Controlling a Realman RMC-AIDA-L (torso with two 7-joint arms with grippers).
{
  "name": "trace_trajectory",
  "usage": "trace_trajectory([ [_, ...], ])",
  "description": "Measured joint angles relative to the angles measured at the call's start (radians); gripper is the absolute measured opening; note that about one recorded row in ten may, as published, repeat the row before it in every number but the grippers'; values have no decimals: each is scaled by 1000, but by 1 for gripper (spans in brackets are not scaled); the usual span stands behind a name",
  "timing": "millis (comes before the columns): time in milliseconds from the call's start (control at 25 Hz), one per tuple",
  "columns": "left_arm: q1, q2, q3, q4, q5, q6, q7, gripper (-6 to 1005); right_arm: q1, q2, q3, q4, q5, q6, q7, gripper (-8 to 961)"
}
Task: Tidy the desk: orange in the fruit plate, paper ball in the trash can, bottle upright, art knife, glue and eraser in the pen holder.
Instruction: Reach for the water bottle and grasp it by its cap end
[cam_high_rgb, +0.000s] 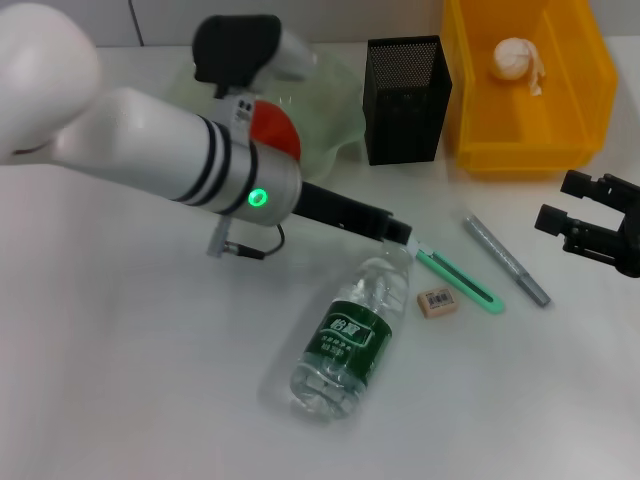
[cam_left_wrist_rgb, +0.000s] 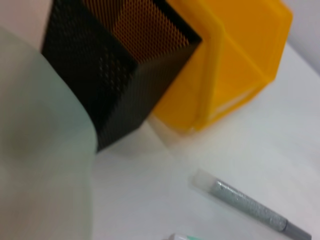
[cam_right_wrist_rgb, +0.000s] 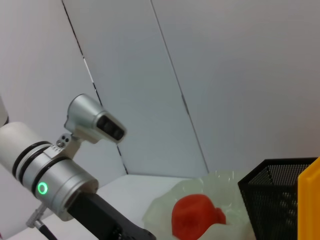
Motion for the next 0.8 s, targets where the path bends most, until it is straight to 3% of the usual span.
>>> trace_trajectory([
  [40, 0, 0, 0, 0, 0, 0, 0, 436, 1, -1, 3, 5, 3, 0, -3, 784],
  [80, 24, -1, -59, 16, -3, 30, 35, 434, 1, -3, 4, 9, 5, 0, -4, 784],
  [400, 30, 3, -156, 19, -11, 102, 64, 223, 3, -3, 20, 12, 6, 5, -5, 784],
  [520, -6, 4, -177, 17, -1, 159, 48, 107, 4, -3, 28, 12, 6, 5, -5, 784],
  [560, -70, 6, -183, 14, 43, 222, -23, 64, 4, -3, 28, 12, 6, 5, -5, 784],
  [600, -76, 5, -183, 15, 55, 227, -35, 22, 3, -3, 28, 12, 6, 5, -5, 784],
  [760, -93, 4, -183, 17, 81, 239, -61, 122, -2, -4, 32, 12, 6, 6, -5, 784],
  [800, -135, -2, -182, 23, 146, 253, -119, 147, -2, -3, 33, 12, 6, 6, -5, 784],
])
